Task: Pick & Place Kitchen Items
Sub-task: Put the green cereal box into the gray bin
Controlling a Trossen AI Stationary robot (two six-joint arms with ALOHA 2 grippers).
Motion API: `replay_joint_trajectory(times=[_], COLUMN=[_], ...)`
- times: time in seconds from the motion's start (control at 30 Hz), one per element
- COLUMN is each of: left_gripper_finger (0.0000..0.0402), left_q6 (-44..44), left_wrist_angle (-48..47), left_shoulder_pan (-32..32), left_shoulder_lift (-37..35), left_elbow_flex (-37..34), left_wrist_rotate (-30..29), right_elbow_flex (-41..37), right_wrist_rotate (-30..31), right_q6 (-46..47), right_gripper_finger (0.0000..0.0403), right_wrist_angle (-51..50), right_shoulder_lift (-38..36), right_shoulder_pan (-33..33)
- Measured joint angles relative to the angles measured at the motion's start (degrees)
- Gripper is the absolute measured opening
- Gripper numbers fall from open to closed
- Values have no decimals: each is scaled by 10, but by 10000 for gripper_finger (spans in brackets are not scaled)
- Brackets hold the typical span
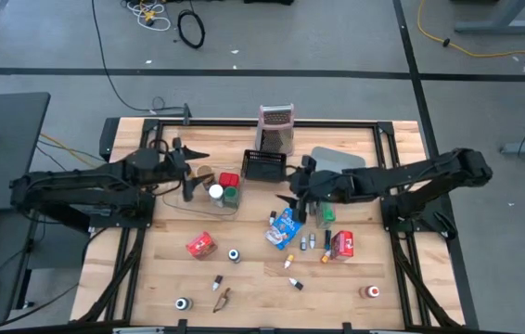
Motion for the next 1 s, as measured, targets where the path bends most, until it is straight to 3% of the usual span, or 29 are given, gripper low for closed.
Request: replay_joint_trajectory(times=[0.2,0.6,1.0], left_gripper_finger=[295,294,293], left_q6=[4,4,4], left_wrist_angle=[27,27,27], left_shoulder_pan=[0,0,0], left_shoulder_lift=[3,3,3], left_elbow_flex=[1,1,1], left_wrist_rotate=[28,25,25], right_elbow_flex=[0,-1,-1], right_wrist_rotate=[-1,1,123], right_q6=[-1,-51,-147], right_gripper_finger=[238,238,238], right_wrist_angle=[19,31,123], right_shoulder_lift=[0,0,2], right_shoulder_pan=[-6,-6,-6])
